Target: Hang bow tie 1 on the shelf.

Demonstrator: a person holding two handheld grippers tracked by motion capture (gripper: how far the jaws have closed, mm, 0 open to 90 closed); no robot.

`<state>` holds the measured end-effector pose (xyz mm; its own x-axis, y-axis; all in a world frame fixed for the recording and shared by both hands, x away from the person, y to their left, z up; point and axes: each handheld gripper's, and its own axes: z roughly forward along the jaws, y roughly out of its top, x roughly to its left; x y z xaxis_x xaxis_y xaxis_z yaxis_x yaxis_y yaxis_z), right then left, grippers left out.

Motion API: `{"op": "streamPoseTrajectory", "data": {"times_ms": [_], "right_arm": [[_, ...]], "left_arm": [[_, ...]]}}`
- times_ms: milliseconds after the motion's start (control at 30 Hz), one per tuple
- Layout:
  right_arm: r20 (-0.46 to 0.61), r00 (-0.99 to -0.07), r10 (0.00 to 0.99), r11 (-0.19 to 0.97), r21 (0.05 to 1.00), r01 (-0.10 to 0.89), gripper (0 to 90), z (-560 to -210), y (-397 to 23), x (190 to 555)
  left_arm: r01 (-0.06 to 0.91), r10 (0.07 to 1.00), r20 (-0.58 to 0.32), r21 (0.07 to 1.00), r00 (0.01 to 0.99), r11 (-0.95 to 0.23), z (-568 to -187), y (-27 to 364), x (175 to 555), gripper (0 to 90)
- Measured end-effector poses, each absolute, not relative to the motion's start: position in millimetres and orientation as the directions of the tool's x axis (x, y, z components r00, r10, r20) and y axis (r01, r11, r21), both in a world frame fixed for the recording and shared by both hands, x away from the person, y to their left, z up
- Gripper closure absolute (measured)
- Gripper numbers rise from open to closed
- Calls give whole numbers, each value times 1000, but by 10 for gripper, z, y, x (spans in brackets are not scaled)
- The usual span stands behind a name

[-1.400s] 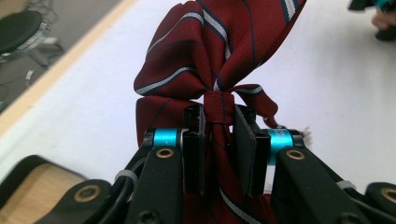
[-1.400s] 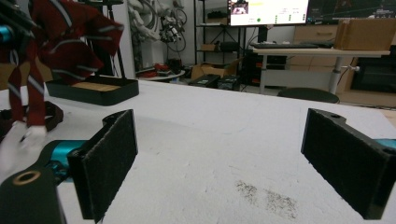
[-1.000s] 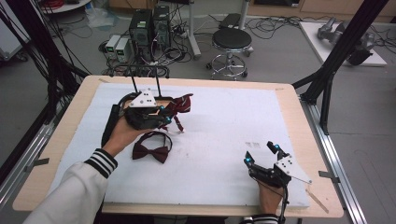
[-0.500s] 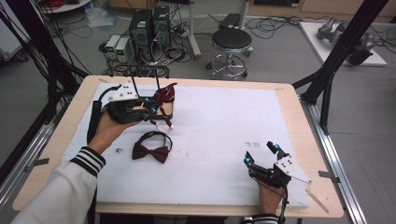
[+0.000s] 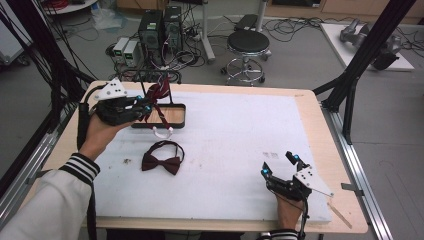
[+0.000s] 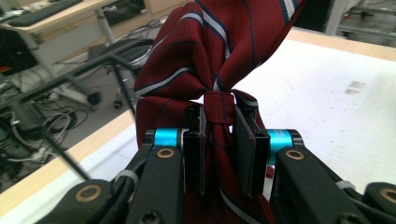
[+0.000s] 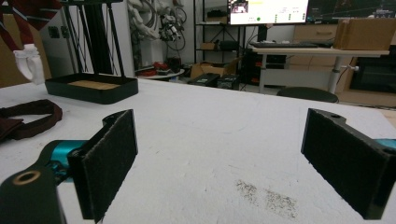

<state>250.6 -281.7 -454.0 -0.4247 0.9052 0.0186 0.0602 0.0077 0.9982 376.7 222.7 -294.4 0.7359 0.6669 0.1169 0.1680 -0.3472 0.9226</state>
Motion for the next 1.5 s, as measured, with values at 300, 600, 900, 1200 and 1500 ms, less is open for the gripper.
{"op": "streamPoseTrajectory", "data": {"times_ms": [300,600,900,1200,1500], "right_arm": [[19,-423,906,10,998,66,98,-4538,-2810,2506],[17,-424,906,11,998,63,98,-4539,-2810,2505],[18,-423,906,10,998,64,98,-4539,-2810,2506],[18,-422,906,10,998,65,98,-4539,-2811,2506],[18,-424,906,10,998,64,98,-4539,-2810,2506]], "left_arm": [[173,726,125,931,676,-322,-2868,2478,3822,744],[180,772,138,933,621,-311,-2808,2687,3891,744],[195,814,139,936,564,-295,-2762,2867,4023,743],[221,842,151,927,518,-302,-2773,2987,4180,743],[208,850,170,929,498,-307,-2688,2993,4234,743]]}}
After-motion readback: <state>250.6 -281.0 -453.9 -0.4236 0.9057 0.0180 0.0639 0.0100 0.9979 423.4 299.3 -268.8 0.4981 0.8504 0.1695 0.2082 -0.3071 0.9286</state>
